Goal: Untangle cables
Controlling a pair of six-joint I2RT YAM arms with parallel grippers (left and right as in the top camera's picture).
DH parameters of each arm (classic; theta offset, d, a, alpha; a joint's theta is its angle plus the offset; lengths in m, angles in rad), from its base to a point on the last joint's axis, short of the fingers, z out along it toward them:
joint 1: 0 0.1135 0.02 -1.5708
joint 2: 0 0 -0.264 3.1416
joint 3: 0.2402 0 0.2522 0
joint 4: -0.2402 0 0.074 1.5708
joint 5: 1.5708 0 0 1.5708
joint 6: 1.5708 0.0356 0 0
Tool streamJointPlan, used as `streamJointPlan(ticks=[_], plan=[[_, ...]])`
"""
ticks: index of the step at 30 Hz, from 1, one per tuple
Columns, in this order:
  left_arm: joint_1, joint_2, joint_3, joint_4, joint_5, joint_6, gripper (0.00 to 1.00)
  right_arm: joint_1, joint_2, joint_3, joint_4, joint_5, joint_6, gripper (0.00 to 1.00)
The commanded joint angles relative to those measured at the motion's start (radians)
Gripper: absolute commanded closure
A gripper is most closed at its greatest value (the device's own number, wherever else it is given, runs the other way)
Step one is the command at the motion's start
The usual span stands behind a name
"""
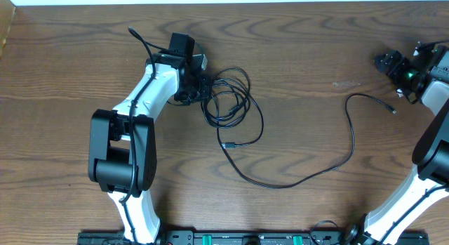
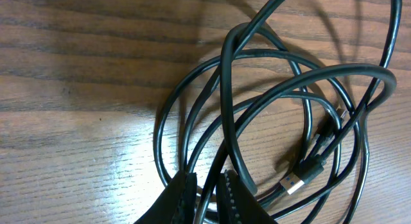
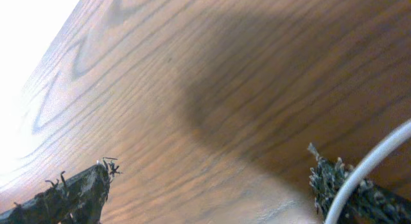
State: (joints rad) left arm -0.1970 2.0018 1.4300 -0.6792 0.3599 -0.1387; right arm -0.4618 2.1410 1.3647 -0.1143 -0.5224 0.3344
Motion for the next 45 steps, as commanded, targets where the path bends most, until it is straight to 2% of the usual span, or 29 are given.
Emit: streamJointPlan(ticks=[1,6,7,8,10,17,21,25,27,30,34,39,45], plan=[[0.001,0.017,-0.016,0.000,-0.014,-0.006,0.83,-0.002,-0.100,0.048,-0.052,-0.053,0.027,0.01],[0.001,0.017,-0.016,0.000,-0.014,-0.006,0.83,-0.005,-0.275,0.050,-0.143,0.000,0.008,0.01],[0.001,0.017,-0.016,0.000,-0.014,-0.006,0.83,-0.006,-0.296,0.050,-0.163,0.052,0.008,0.01],[0.001,0.017,-0.016,0.000,-0.014,-0.006,0.78,-0.007,-0.311,0.050,-0.180,0.104,0.008,0.01],[0.001,0.017,-0.016,0.000,-0.014,-0.006,0.78,-0.010,-0.330,0.050,-0.221,0.218,0.008,0.01],[0.001,0.017,-0.016,-0.001,-0.013,-0.006,0.78,-0.029,-0.307,0.046,-0.352,0.534,-0.031,0.01],[0.001,0.017,-0.016,0.000,-0.013,-0.006,0.78,-0.048,-0.259,0.045,-0.370,0.545,-0.093,0.01],[0.001,0.017,-0.016,0.000,-0.013,-0.006,0.78,-0.079,-0.207,0.045,-0.400,0.606,-0.065,0.01],[0.001,0.017,-0.016,-0.001,-0.013,-0.006,0.77,-0.101,-0.165,0.045,-0.405,0.591,-0.043,0.01],[0.001,0.017,-0.016,0.000,-0.013,-0.006,0.77,-0.122,-0.113,0.045,-0.394,0.461,-0.045,0.01],[0.001,0.017,-0.016,0.000,-0.013,-0.006,0.78,-0.135,-0.051,0.045,-0.354,0.323,-0.096,0.01],[0.001,0.017,-0.016,0.000,-0.013,-0.006,0.78,-0.131,0.008,0.045,-0.315,0.315,-0.097,0.01],[0.001,0.017,-0.016,0.001,-0.014,-0.006,0.78,-0.100,0.037,0.045,-0.258,0.197,-0.154,0.01]])
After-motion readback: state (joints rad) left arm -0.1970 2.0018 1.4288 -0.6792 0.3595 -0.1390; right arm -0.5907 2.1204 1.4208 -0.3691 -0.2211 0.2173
